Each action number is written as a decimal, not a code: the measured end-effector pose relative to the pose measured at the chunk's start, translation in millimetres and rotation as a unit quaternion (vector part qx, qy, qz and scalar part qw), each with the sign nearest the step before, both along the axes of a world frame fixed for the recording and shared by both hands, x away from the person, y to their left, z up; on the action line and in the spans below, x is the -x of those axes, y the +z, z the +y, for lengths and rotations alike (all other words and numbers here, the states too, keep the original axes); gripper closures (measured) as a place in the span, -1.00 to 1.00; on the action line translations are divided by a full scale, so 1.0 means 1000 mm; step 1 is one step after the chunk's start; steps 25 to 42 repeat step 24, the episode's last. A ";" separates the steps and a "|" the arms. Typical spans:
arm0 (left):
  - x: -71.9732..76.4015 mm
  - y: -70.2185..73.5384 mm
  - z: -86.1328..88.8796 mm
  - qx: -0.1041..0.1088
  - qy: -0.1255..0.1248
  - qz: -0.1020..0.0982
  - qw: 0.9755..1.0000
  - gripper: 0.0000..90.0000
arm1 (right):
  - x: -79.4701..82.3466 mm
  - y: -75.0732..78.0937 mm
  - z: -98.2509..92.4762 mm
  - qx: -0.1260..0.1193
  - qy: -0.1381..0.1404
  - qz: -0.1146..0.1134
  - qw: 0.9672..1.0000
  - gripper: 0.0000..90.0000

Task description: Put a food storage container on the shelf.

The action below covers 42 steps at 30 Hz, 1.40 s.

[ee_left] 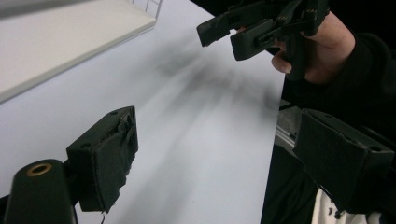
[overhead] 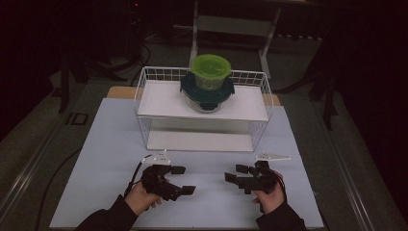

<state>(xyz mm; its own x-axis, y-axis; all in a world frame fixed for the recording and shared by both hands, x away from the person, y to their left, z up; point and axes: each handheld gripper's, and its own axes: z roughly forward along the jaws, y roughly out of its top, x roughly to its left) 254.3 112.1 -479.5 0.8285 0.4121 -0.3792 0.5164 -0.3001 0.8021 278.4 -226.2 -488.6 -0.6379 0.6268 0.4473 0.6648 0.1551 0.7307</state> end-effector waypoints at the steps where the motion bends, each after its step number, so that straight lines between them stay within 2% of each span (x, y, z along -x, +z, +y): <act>1: 0.003 -0.003 0.000 -0.003 0.000 -0.001 1.000 -0.71 | 0.003 -0.003 -0.001 0.002 -0.005 -0.003 1.000 -0.45; 6: 0.006 -0.011 0.002 0.003 0.000 0.001 1.000 -0.71 | 0.006 -0.007 -0.005 0.005 -0.010 -0.007 1.000 -0.45; 8: 0.007 -0.013 0.002 -0.004 0.000 0.001 1.000 -0.71 | 0.007 -0.010 -0.007 0.011 -0.015 -0.008 1.000 -0.45; 11: 0.009 -0.015 0.004 -0.014 0.000 -0.008 1.000 -0.72 | 0.007 -0.013 -0.010 0.022 -0.018 -0.014 0.999 -0.45; 13: 0.010 -0.016 0.006 -0.015 0.005 -0.014 1.000 -0.72 | 0.007 -0.015 -0.012 0.018 -0.021 -0.012 1.000 -0.45; 23: 0.009 -0.025 0.008 -0.018 0.007 -0.012 1.000 -0.72 | 0.005 -0.017 -0.016 0.011 -0.028 -0.013 0.999 -0.45; 42: 0.009 -0.025 0.008 -0.018 0.007 -0.012 1.000 -0.72 | 0.005 -0.017 -0.016 0.011 -0.028 -0.013 0.999 -0.45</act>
